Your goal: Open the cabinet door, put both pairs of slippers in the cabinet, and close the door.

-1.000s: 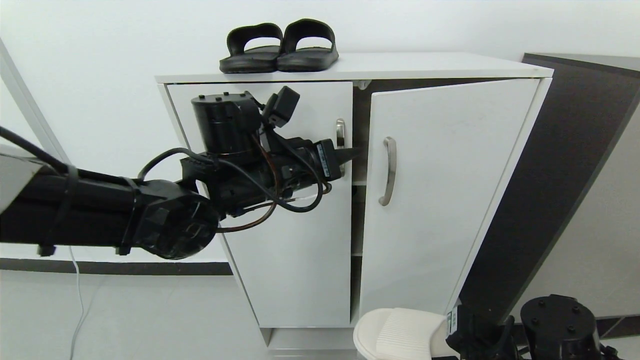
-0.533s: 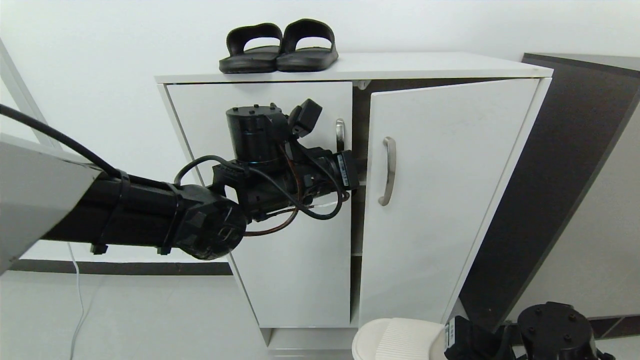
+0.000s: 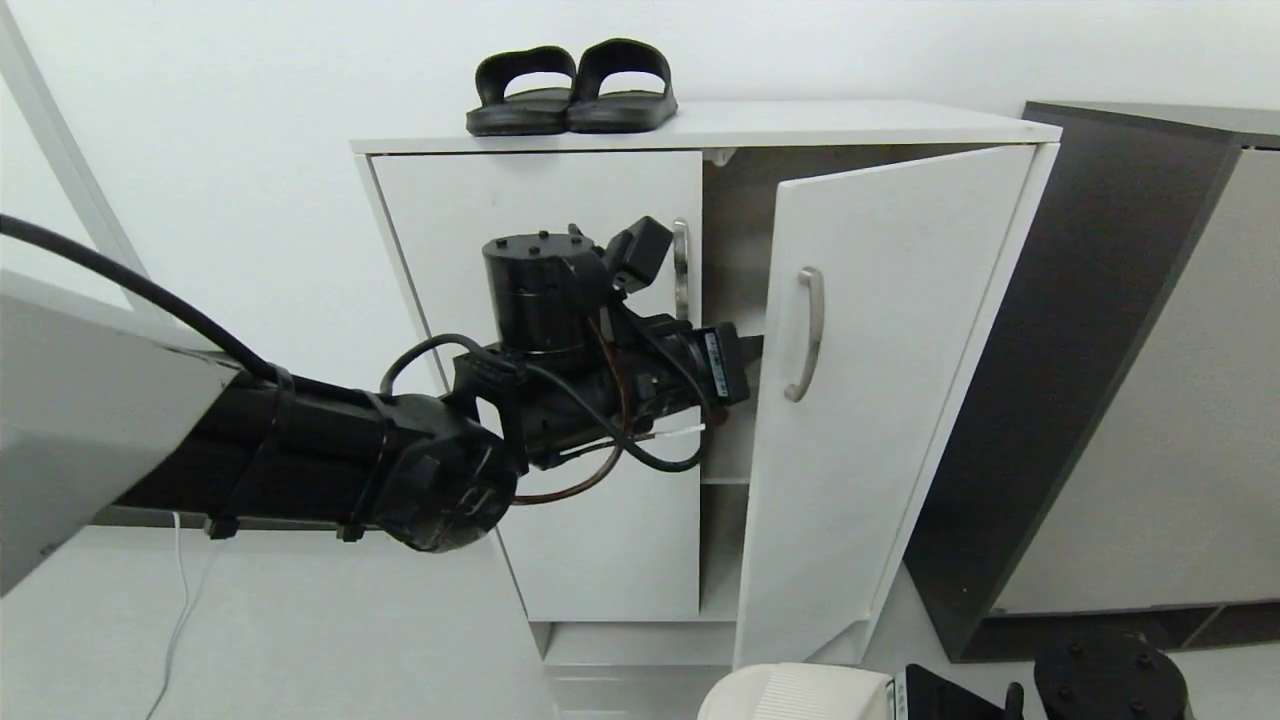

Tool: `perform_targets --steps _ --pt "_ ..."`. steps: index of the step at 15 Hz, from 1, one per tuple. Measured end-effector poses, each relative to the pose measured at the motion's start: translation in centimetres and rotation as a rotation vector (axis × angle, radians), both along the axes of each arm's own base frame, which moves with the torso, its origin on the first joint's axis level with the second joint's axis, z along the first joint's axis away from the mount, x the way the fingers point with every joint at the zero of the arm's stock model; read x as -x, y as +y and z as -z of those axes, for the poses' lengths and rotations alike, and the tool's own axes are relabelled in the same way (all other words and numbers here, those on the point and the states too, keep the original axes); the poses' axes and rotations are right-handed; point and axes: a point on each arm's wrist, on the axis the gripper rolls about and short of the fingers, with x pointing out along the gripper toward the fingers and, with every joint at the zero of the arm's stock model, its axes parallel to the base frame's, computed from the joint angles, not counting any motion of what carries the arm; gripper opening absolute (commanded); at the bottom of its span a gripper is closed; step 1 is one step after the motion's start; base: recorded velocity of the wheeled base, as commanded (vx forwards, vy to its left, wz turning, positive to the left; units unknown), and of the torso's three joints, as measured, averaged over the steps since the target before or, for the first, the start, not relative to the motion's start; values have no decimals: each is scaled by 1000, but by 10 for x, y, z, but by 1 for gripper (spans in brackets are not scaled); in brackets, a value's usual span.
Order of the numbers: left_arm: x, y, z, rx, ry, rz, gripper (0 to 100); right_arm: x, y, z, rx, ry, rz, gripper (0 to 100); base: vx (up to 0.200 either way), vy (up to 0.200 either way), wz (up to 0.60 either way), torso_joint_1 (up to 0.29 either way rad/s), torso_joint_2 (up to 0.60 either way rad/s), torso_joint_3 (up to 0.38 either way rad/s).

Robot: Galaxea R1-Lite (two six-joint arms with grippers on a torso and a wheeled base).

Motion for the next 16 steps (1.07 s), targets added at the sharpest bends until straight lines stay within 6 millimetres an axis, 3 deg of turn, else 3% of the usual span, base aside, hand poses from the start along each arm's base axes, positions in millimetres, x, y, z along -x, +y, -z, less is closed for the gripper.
perform_targets --steps 4,7,12,16 --pt "41 -40 0 20 -26 128 0 9 0 0 -24 -15 -43 0 -50 0 0 1 -1 -1" --pt "45 -45 -1 42 -46 140 0 10 0 1 -17 -9 -46 0 0 0 0 0 0 0" --pt "32 -26 1 35 -41 53 0 10 0 2 -13 -6 -46 0 0 0 0 0 0 0" --pt "43 14 2 -9 -41 -100 0 -13 8 3 -60 -69 59 0 0 0 0 0 0 0"
